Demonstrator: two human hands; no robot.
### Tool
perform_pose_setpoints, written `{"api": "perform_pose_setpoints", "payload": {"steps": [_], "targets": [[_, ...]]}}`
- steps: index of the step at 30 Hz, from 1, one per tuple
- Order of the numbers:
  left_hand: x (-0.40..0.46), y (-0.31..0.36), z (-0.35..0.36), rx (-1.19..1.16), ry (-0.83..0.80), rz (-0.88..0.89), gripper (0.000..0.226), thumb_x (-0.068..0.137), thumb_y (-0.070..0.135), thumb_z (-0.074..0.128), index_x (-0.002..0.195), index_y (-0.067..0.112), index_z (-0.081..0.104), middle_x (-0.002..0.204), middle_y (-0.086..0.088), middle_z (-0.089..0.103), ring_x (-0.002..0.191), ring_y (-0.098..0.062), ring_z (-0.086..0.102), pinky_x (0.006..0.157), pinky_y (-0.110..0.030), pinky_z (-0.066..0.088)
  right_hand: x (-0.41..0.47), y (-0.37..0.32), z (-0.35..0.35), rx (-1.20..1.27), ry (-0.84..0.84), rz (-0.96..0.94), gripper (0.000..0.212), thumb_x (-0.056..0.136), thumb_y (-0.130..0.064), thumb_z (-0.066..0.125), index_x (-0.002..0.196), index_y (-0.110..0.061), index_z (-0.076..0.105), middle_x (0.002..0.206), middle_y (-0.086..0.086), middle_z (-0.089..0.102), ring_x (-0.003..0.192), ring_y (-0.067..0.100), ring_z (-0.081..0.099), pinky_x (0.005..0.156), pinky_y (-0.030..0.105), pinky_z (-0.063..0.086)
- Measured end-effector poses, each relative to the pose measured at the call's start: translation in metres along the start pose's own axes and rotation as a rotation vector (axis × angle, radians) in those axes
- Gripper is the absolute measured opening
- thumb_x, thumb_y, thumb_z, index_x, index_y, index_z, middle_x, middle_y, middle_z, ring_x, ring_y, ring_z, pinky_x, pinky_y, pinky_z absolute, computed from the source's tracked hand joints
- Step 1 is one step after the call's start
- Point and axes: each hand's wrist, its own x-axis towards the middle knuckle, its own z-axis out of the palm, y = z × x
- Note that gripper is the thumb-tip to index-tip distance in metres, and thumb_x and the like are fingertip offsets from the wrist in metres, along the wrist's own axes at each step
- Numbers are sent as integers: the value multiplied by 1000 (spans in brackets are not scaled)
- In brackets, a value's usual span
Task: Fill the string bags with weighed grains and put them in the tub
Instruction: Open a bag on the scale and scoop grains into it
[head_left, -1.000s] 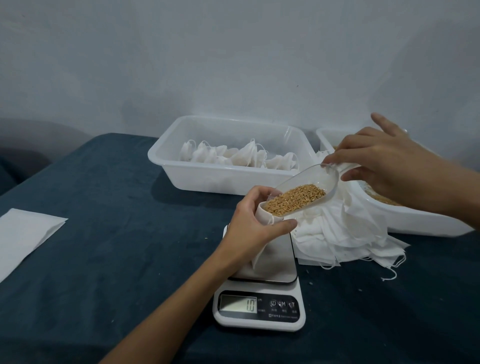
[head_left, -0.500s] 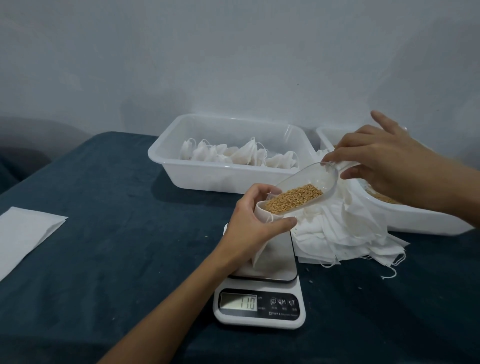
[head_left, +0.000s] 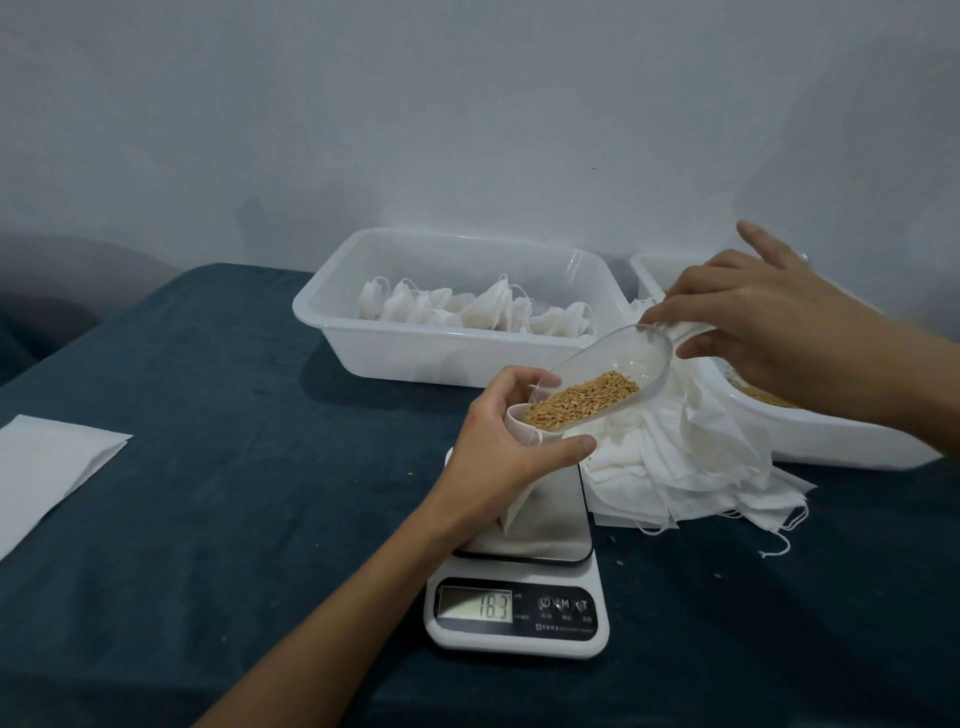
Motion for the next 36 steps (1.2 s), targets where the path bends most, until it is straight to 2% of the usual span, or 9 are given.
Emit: {"api": "perform_pose_setpoints", "payload": {"steps": [3,10,22,30,36], "targets": [[0,0,0,-14,4,1,52,72,26,92,116,33,65,119,7,69,110,-9,69,84,-18,52,0,0,-2,0,-2,7,38,83,-14,78,120,-22,72,102,-2,68,105,30,62,119,64,18],[0,0,0,-18,7,9,51,74,23,92,116,30,65,120,4,69,107,-11,71,83,-21,55,0,-2,-2,3,19,-3,39,81,-10,80,117,-22,73,100,-1,68,102,32,63,118,65,20],[1,-1,0,-37,1,28,50,76,14,91,117,24,64,122,3,69,104,-2,70,80,-12,52,1,-2,-2,-20,27,-8,40,80,-10,82,117,-22,73,100,1,69,101,33,64,114,67,24],[2,-3,0,-43,13,28,52,72,29,92,116,27,66,119,5,71,105,-8,71,83,-22,57,1,-4,-5,2,7,12,37,82,-11,79,118,-21,73,102,1,69,103,33,63,117,64,21],[3,-4,0,-33,26,20,52,71,28,92,115,28,66,116,3,71,101,-6,72,80,-23,58,0,-8,-7,16,-18,32,36,85,-12,77,120,-20,72,104,1,69,107,33,62,119,63,19]]}}
